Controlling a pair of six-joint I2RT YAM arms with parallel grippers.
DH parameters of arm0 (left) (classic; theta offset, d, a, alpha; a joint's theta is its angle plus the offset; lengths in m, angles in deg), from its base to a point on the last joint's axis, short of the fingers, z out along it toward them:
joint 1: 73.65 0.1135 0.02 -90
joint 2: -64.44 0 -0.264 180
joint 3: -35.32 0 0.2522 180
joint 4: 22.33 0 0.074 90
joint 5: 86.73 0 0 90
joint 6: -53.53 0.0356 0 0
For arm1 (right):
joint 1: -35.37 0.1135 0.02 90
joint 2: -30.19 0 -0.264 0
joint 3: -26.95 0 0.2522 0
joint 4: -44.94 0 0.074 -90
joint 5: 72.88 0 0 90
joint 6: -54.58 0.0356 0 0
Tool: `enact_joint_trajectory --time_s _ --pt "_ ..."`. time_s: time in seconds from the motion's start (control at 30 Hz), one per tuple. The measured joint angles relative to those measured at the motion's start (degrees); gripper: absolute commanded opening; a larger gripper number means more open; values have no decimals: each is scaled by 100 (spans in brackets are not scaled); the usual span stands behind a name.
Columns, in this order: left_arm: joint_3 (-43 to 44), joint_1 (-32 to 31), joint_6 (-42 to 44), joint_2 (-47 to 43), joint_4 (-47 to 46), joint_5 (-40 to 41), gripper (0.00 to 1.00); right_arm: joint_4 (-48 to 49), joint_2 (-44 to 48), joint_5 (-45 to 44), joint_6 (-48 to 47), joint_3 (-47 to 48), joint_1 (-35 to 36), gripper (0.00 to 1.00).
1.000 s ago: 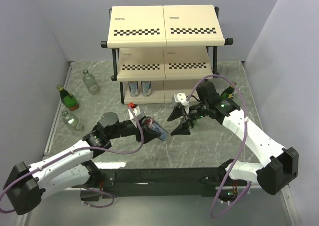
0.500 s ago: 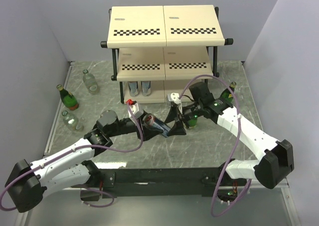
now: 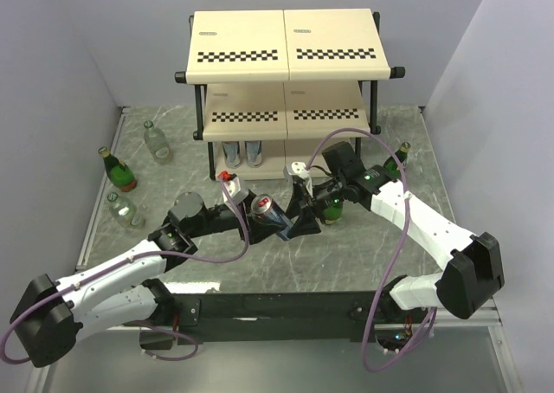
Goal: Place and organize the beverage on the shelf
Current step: Adjust the drink.
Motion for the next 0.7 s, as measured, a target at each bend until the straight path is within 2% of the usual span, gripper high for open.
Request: enact_joint_trajectory --time_s 0.3,0.7 --pt "-131 -22 -348 262 -911 -26 1 74 0 179 181 0 0 31" --pt "-197 -26 -533 321 -1491 79 1 509 0 439 540 -11 0 29"
